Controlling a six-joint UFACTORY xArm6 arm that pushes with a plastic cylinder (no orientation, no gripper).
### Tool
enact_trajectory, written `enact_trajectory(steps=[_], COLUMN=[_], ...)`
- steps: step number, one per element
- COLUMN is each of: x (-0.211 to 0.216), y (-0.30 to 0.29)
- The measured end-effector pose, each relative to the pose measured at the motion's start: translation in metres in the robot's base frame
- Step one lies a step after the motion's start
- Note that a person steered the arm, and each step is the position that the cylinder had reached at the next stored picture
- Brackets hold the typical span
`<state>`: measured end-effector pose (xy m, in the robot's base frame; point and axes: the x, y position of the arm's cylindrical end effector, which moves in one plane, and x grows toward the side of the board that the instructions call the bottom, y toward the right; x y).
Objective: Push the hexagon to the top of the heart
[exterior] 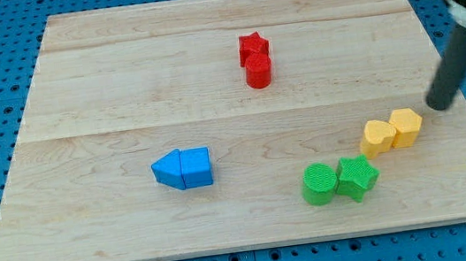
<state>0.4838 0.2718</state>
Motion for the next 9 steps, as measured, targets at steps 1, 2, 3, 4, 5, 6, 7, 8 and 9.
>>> enact_trajectory(steps=[1,2,3,4,5,6,7,8,9], x=[0.027,0.029,0.019,0.005,0.012,0.013,-0.011,-0.017,-0.044], y=[0.033,-0.065,-0.16,-0.16,-0.102,-0.073,-0.064,-0.037,-0.049])
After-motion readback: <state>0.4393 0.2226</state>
